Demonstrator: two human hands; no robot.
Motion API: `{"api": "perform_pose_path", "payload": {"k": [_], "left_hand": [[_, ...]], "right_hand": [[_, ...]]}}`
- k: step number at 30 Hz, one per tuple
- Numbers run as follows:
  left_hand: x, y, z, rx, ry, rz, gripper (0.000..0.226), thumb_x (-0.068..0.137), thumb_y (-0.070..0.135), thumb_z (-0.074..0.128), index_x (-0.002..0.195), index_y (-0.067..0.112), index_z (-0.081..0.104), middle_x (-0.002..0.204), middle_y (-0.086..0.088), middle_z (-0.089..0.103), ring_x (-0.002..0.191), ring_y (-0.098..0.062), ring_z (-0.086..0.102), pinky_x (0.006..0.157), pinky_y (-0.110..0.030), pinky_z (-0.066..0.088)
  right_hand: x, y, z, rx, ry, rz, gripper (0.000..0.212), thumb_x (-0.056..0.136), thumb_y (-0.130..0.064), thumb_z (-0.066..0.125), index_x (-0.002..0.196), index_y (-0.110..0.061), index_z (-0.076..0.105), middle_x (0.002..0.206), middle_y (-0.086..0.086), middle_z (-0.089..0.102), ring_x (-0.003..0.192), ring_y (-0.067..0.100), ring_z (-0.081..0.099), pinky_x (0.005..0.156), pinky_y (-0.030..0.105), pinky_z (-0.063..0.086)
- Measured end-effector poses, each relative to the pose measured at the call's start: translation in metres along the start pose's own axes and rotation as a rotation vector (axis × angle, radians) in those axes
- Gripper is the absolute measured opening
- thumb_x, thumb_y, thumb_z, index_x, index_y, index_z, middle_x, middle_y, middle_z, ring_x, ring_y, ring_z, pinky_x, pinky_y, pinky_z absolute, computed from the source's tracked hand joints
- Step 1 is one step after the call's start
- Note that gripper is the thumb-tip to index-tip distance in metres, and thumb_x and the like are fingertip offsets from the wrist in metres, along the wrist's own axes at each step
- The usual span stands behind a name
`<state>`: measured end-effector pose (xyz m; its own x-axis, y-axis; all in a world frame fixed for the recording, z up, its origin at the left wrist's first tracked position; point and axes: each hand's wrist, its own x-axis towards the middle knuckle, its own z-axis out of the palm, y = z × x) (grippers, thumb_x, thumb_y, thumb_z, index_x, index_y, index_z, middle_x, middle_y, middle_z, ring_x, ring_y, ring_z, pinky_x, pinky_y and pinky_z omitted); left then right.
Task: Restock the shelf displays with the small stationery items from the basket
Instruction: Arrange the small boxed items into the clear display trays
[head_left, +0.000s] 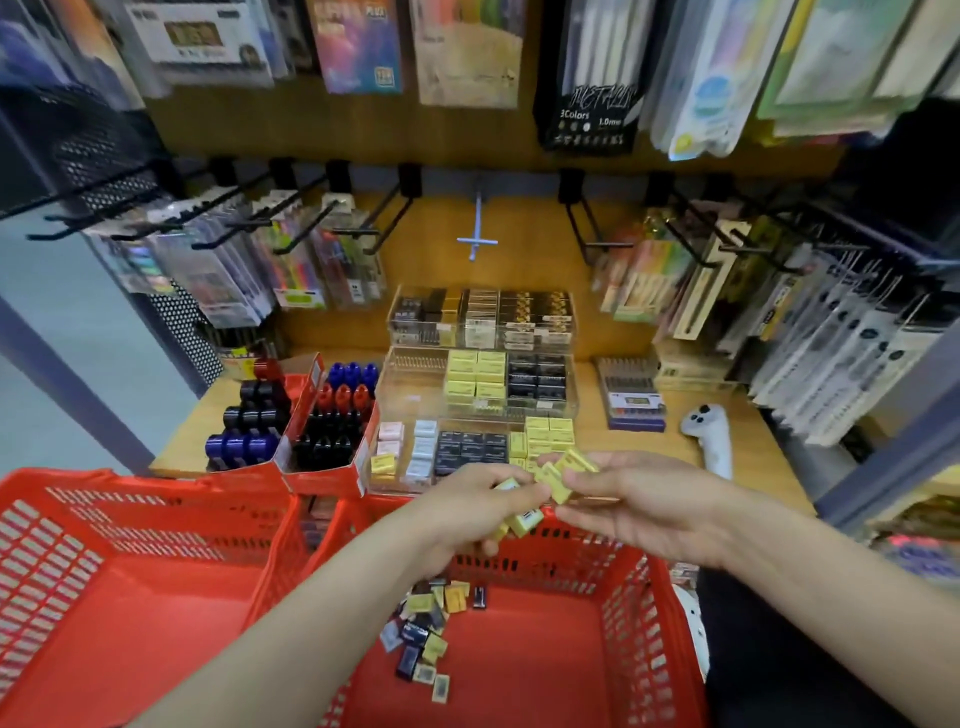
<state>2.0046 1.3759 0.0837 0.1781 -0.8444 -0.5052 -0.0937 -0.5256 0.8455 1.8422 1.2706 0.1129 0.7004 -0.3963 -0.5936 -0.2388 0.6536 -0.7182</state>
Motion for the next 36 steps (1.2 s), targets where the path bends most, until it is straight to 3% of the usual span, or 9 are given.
{"api": "perform_pose_path", "payload": {"k": [5,10,12,15,19,21,25,32,36], "left_hand": [[0.033,-0.003,-0.004,-0.073,-0.036,-0.034,0.023,0.086,0.052,0.069,0.085,0.029,0.067,0.066,0.010,0.060,0.054,-0.011,0.044,0.052,-0.021,0.037],[0.065,-0.023,-0.015,-0.241,0.174,-0.160,0.026,0.090,0.047,0.066,0.106,0.026,0.067,0.074,0.000,0.060,0.058,-0.011,0.048,0.047,-0.020,0.039],[0.077,-0.033,-0.021,-0.232,0.252,-0.200,0.027,0.093,0.044,0.063,0.110,0.023,0.064,0.077,-0.003,0.058,0.064,-0.015,0.047,0.047,-0.020,0.038],[0.091,-0.039,-0.027,-0.103,0.273,-0.200,0.028,0.095,0.044,0.059,0.110,0.020,0.061,0.081,-0.003,0.062,0.066,-0.019,0.045,0.050,-0.024,0.037],[0.108,-0.037,-0.027,0.071,0.224,-0.136,0.023,0.094,0.046,0.060,0.099,0.023,0.061,0.081,-0.001,0.064,0.049,-0.015,0.036,0.052,-0.024,0.036],[0.113,-0.036,-0.025,0.122,0.175,-0.112,0.023,0.093,0.046,0.063,0.094,0.024,0.060,0.089,0.000,0.061,0.052,-0.016,0.042,0.061,-0.029,0.037],[0.120,-0.033,-0.024,0.235,0.127,-0.070,0.025,0.091,0.047,0.064,0.095,0.022,0.060,0.139,-0.013,0.054,0.092,-0.018,0.062,0.067,-0.028,0.047],[0.132,-0.032,-0.024,0.463,0.147,-0.038,0.027,0.093,0.049,0.060,0.097,0.022,0.059,0.153,-0.004,0.042,0.132,-0.027,0.048,0.093,-0.033,0.041],[0.137,-0.033,-0.024,0.656,0.252,0.017,0.027,0.090,0.053,0.063,0.090,0.026,0.060,0.137,-0.002,0.058,0.104,-0.020,0.061,0.085,-0.033,0.046]], "right_hand": [[0.026,0.002,-0.015,-0.089,-0.001,-0.010,0.024,0.094,-0.006,0.060,0.116,-0.009,0.070,0.112,0.014,0.072,0.103,0.022,0.070,0.082,0.030,0.059],[0.066,-0.006,-0.061,-0.885,0.407,-0.198,0.024,0.099,-0.021,0.056,0.121,-0.019,0.045,0.092,0.000,0.074,0.075,0.016,0.072,0.065,0.028,0.057],[0.081,-0.002,-0.080,-1.008,0.533,-0.205,0.026,0.098,-0.022,0.057,0.117,-0.014,0.041,0.089,0.001,0.072,0.072,0.019,0.070,0.067,0.035,0.057],[0.097,0.011,-0.093,-1.012,0.648,-0.203,0.025,0.092,-0.025,0.068,0.109,-0.013,0.055,0.083,0.000,0.068,0.068,0.015,0.068,0.069,0.033,0.057],[0.111,0.021,-0.091,-0.706,0.633,-0.245,0.026,0.084,-0.018,0.077,0.105,-0.009,0.066,0.081,-0.004,0.067,0.060,0.007,0.069,0.063,0.019,0.055],[0.117,0.022,-0.088,-0.629,0.636,-0.270,0.026,0.082,-0.018,0.079,0.100,-0.010,0.063,0.083,0.003,0.071,0.064,0.011,0.072,0.070,0.027,0.058],[0.128,0.026,-0.085,-0.676,0.676,-0.316,0.024,0.080,-0.024,0.081,0.092,-0.012,0.065,0.073,-0.002,0.071,0.056,0.000,0.067,0.051,0.010,0.046],[0.140,0.041,-0.082,-0.918,0.812,-0.525,0.024,0.077,-0.040,0.080,0.082,-0.023,0.064,0.073,-0.016,0.061,0.064,-0.004,0.056,0.051,0.008,0.036],[0.139,0.047,-0.083,-0.984,0.869,-0.581,0.031,0.077,-0.047,0.077,0.085,-0.023,0.059,0.088,-0.009,0.058,0.075,0.005,0.055,0.061,0.017,0.037]]}}
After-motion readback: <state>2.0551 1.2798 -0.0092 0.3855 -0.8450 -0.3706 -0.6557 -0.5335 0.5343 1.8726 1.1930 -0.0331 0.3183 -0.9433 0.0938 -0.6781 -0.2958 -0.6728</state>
